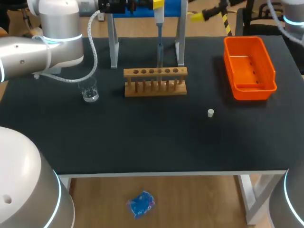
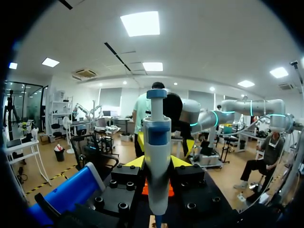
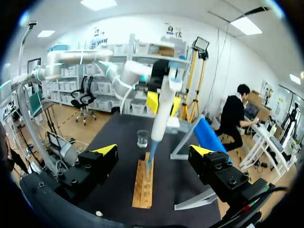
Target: Invert the test tube, pick up the pipette, mount the tip to pipette, aspirate from beaker and dispense into the tube, eject the tip, return the pipette, and cap with the stopper.
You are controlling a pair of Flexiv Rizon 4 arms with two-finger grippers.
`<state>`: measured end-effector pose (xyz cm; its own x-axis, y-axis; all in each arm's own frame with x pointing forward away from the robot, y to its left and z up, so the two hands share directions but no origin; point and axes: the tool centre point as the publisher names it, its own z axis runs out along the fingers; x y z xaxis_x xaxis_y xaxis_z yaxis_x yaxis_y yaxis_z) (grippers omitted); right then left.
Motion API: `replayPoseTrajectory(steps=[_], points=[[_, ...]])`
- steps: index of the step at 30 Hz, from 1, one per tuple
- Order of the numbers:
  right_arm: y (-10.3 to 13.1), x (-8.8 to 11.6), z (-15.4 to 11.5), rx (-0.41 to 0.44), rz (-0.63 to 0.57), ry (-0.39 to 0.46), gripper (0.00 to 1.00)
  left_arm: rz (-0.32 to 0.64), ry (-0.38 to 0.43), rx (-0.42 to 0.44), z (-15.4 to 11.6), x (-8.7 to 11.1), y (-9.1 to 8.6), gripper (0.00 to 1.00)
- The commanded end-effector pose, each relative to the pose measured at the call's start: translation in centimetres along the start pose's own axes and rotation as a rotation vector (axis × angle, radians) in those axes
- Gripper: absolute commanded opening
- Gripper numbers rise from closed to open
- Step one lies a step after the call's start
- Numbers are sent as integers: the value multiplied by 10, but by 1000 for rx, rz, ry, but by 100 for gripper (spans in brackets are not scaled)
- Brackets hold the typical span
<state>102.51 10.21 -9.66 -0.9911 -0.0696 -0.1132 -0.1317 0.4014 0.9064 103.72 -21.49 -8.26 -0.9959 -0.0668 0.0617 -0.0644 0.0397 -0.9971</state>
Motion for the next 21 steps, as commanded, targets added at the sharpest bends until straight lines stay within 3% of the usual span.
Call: replayPoseTrajectory(steps=[1, 9, 21], points=[[28, -4, -24, -35, -27, 18, 100, -1, 0, -2, 1, -1, -1, 0], [81, -14, -32, -200, -40, 100, 100, -1, 0, -2, 1, -1, -1, 0], [81, -14, -32, -200, -40, 100, 100, -1, 0, -2, 1, -1, -1, 0]])
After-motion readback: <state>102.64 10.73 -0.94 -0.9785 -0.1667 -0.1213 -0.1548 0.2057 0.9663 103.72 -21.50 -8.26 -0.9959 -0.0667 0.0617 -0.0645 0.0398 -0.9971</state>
